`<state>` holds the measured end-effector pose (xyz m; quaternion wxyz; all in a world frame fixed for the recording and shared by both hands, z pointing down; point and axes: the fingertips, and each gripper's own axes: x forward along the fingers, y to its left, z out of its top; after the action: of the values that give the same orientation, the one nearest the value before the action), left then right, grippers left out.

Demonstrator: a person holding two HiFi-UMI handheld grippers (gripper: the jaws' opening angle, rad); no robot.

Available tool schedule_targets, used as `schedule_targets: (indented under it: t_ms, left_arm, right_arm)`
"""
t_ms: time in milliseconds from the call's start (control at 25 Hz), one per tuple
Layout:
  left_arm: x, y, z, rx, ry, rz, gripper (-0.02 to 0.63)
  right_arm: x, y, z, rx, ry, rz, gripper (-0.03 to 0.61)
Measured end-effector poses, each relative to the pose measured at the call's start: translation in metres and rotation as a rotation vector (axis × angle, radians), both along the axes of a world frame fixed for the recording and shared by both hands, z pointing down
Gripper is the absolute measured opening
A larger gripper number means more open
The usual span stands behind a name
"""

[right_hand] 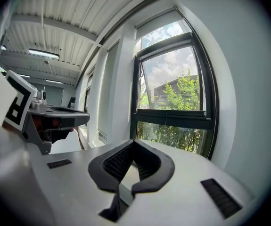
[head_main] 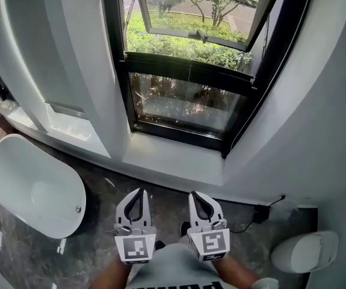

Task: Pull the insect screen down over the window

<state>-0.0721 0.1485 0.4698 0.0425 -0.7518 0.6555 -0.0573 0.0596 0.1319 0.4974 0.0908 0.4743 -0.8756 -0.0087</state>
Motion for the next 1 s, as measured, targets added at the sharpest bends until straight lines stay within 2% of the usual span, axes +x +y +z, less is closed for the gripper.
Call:
schedule_targets:
  t_ms: [160,400,680,1000]
  left_arm:
    - [0.001,0.000,0.018,-0.050,0.016,-0.016,0.012]
    - [0.020,-0.008,0.055,-0.125,0.049,-0.031,0.012]
    - [0.028,-0.014,0.063,-0.145,0.062,-0.028,0.012]
    - [0.040,-0.013,0.072,-0.161,0.120,0.008,0.012]
  right_arm:
    - [0.009,0.001,0.010,-0.009,0.004,0.005,0.006]
    - [0.032,-0.005,0.034,-0.080,0.006,0.000,0.006]
    - [0.043,-0.012,0.043,-0.101,-0.006,0.026,0.006]
    - [0.051,-0.010,0.049,-0.093,-0.003,0.063,0.006]
